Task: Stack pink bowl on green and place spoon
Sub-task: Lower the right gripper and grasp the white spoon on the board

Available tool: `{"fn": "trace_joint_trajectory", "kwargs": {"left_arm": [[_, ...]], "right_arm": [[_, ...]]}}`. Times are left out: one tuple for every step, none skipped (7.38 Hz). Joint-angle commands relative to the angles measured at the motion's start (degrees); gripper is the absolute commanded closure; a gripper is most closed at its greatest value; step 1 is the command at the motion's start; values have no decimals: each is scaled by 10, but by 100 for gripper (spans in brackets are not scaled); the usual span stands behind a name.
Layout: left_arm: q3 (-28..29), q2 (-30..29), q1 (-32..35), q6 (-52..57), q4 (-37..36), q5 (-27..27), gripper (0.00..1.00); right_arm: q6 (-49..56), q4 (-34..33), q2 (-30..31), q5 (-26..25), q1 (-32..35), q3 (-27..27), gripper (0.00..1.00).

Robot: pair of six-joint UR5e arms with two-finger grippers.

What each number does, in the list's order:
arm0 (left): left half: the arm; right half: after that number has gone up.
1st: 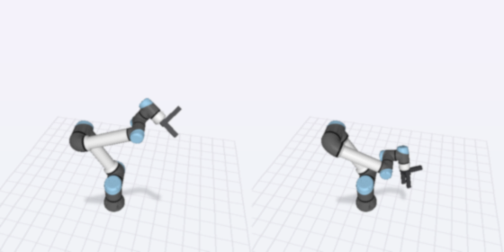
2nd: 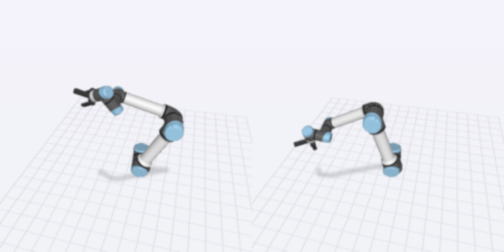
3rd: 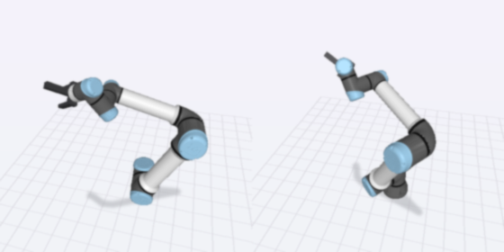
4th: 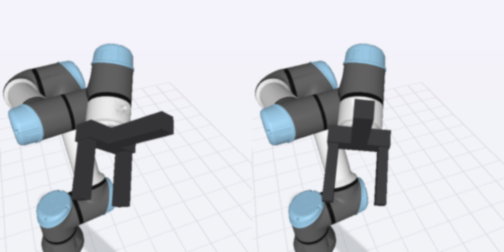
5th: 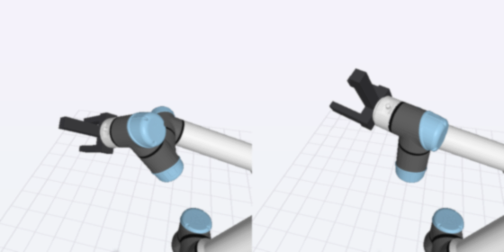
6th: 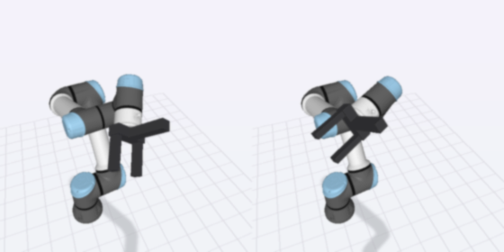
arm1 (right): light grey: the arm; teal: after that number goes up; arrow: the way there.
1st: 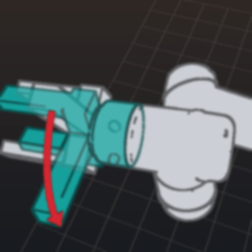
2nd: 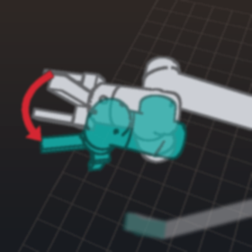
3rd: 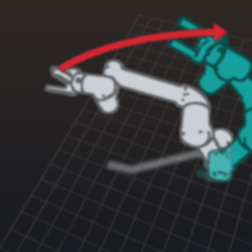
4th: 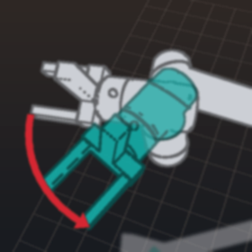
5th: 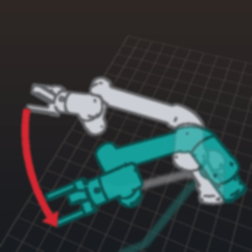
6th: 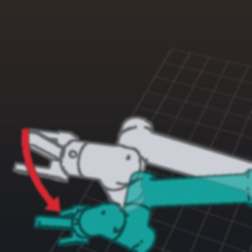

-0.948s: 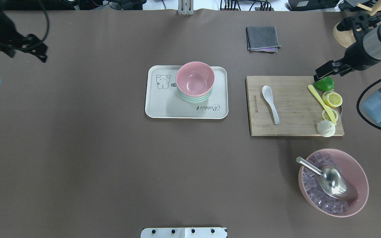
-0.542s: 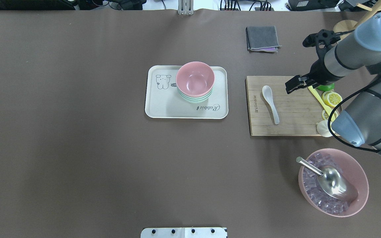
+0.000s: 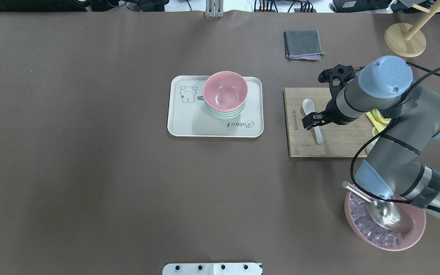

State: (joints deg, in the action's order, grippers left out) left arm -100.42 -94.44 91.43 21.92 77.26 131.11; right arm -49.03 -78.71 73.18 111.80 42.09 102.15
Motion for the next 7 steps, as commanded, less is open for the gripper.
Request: {"fn": "trace_joint_trajectory", "kwargs": {"left_arm": [[0,0,1,0,0,0,1],[0,0,1,-1,0,0,1],[0,0,1,-1,0,0,1],[0,0,1,-1,1,0,1],[0,0,1,-2,1,0,1],[1,0,1,-2,1,0,1],[1,0,1,-3,1,0,1]], "right_arm": [[-5,45,0,-6,-9,-30,12],[-6,80,-3,-6,-9,-59,14],[-5,83,-3,-6,-10,-64,27],[-5,83,-6,-6,-10,-64,47],[-5,83,-6,-6,-11,-64,52],[-5,83,-6,-6,-11,-64,61],[-5,83,-6,-5,-11,-64,72]]}}
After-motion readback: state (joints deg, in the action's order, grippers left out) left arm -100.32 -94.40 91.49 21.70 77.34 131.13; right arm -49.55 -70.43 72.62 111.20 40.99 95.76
